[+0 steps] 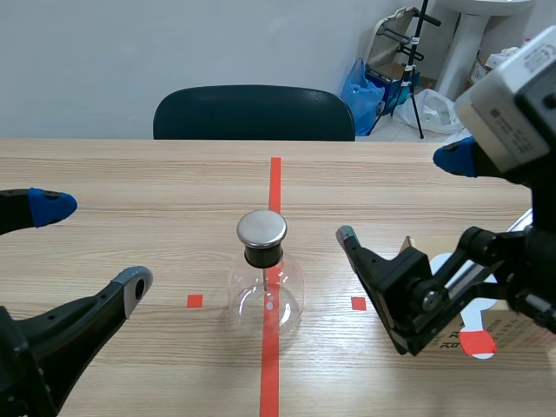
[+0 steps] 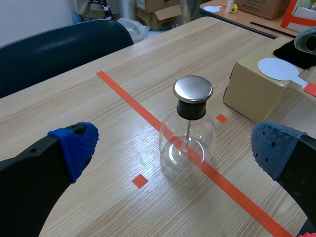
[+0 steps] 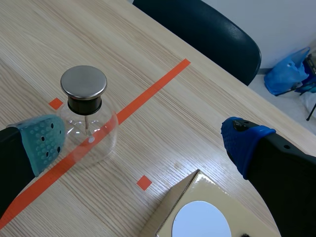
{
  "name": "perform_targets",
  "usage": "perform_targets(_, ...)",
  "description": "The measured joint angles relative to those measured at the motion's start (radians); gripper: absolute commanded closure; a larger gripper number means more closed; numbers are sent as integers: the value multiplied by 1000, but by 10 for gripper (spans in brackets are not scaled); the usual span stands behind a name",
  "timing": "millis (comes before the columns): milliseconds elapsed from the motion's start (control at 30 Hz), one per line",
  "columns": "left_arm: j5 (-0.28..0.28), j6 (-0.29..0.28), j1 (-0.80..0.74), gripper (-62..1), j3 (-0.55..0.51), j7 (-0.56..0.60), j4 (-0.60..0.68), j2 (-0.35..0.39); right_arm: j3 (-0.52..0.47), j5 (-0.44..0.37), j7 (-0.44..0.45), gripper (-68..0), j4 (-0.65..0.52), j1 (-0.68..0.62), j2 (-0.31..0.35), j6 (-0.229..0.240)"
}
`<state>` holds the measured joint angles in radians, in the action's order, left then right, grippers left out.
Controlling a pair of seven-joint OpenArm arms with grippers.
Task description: Do the electroscope experiment
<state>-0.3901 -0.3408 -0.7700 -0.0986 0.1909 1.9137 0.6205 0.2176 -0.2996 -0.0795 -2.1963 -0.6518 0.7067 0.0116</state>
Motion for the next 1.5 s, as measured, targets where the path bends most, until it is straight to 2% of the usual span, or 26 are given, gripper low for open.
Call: perform_targets(1500,0,0,3,-623,0,-23,0,0,0,0,11,-679,0,0,0,0)
